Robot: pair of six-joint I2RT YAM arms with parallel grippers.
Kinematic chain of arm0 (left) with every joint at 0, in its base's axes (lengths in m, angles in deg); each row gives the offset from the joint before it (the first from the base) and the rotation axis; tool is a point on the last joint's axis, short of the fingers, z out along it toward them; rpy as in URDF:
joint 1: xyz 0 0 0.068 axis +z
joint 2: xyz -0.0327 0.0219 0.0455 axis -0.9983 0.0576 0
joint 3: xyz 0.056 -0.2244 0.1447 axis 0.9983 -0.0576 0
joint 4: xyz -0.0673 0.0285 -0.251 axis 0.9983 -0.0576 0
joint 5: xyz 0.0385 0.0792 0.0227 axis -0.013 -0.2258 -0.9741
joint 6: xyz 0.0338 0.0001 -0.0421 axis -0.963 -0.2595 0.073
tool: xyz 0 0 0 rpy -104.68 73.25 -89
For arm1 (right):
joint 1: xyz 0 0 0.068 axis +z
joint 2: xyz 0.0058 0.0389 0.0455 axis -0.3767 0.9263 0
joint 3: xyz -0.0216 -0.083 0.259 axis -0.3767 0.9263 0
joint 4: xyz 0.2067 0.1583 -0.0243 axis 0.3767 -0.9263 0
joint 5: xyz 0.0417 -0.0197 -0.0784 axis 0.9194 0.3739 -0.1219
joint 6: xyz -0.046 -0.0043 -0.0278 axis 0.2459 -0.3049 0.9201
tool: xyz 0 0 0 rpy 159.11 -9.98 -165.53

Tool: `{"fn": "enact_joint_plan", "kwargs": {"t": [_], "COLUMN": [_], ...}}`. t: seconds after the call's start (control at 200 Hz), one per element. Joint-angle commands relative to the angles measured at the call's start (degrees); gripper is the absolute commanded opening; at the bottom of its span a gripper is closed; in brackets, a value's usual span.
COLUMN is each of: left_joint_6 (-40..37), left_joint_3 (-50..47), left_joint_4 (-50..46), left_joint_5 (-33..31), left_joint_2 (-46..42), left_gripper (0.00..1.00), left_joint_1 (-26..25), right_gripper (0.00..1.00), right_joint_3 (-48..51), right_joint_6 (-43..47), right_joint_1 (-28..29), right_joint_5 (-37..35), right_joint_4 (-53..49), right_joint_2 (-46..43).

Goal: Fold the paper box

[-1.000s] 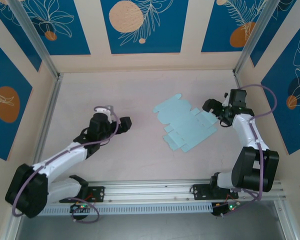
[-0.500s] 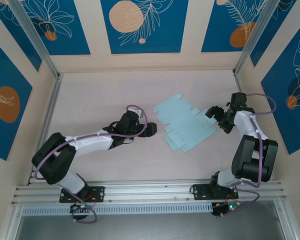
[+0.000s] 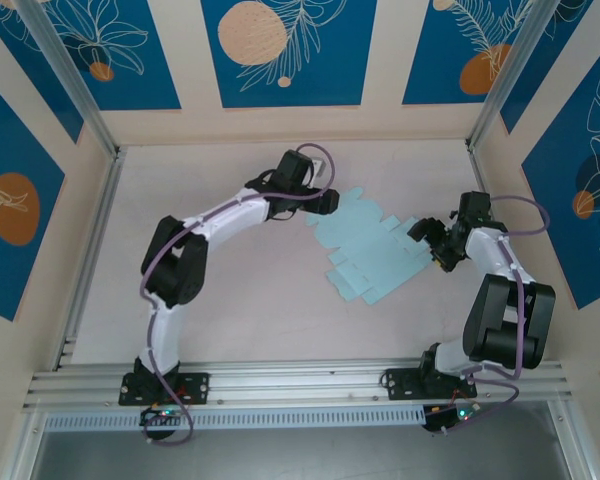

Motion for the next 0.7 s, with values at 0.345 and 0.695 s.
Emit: {"fn": "enact_joint_plan", "kwargs": {"t": [0.345,0.695], "left_joint_6": [-6.98,-8.23], "left_joint_3": [34.20,38.03], "left_joint_4": [-24.81,-27.35], "left_joint_5": [8.96,9.89], "left_joint_2": [25.19,29.41], "left_gripper": [0.76,0.73], "left_joint_1": [1.15,1.45], "right_gripper": [0.84,0.90], "right_joint_3": [0.00,4.20], "right_joint_6": [-9.25,-11.16], "right_joint_1": [1.01,2.78], "right_joint_5": [-7.86,-5.36], "right_joint_4": [-2.34,0.55], "right_joint_2": [2.98,2.93]}}
